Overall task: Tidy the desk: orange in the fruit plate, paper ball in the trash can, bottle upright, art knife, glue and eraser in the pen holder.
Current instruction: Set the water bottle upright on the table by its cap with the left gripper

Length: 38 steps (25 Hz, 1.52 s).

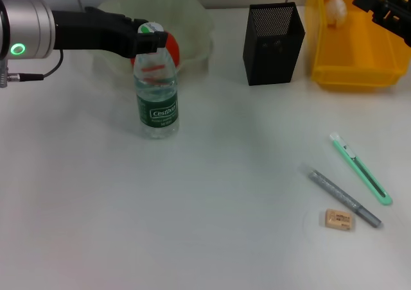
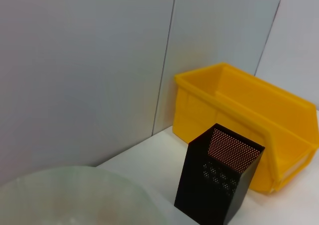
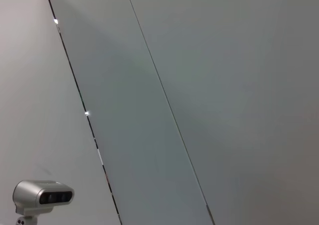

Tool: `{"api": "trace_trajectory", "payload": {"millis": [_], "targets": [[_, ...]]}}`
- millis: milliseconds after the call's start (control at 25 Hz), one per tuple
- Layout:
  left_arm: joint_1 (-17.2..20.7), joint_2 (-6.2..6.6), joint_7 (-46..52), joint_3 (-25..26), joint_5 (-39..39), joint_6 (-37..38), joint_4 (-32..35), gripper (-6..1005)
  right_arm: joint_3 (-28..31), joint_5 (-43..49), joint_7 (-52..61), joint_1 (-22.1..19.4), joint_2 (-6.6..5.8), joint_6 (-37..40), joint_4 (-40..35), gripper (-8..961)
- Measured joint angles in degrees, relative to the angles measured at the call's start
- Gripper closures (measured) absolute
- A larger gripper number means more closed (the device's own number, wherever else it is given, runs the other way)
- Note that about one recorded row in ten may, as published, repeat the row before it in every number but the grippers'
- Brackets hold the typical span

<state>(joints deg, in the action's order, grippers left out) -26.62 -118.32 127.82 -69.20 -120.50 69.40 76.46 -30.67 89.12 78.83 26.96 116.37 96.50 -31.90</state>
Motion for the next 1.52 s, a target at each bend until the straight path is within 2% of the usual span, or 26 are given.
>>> {"api": "trace_trajectory", "payload": {"millis": [520, 560, 680, 1240, 1440, 1480, 1520], "targets": [[1.29, -0.03, -1.52, 0.26, 2.09, 1.73, 1.25, 560, -0.5, 0.0, 0.03, 0.1, 0.16, 0.2, -0.09, 244], [2.04, 0.0, -2.34, 2.32, 4.78, 2.64, 0.77, 560, -0.54, 0.0, 0.03, 0.06, 0.17, 0.22, -0.13, 244], [2.37, 0.02, -2.85, 2.85, 5.47, 3.09, 0.64, 558, -0.54, -0.01, 0.03, -0.05, 0.19, 0.26, -0.13, 244], [2.45, -0.26, -3.15, 2.07, 5.48, 2.35, -0.2, 551, -0.3, -0.09, 0.12, -0.33, 0.37, 1.57, -0.2, 245], [2.74, -0.4, -4.44, 1.71, 6.18, 1.52, -0.11, 422, -0.19, -0.09, 0.16, -0.51, 0.36, 1.79, -0.13, 246], [3.21, -0.42, -5.05, 1.77, 7.22, 0.71, 0.07, 396, -0.15, -0.09, 0.16, -0.52, 0.36, 1.8, -0.06, 246], [6.12, -0.39, -11.23, 2.17, 16.88, -2.4, 0.05, 397, -0.1, -0.1, 0.16, -0.55, 0.35, 1.8, -0.02, 246]]}}
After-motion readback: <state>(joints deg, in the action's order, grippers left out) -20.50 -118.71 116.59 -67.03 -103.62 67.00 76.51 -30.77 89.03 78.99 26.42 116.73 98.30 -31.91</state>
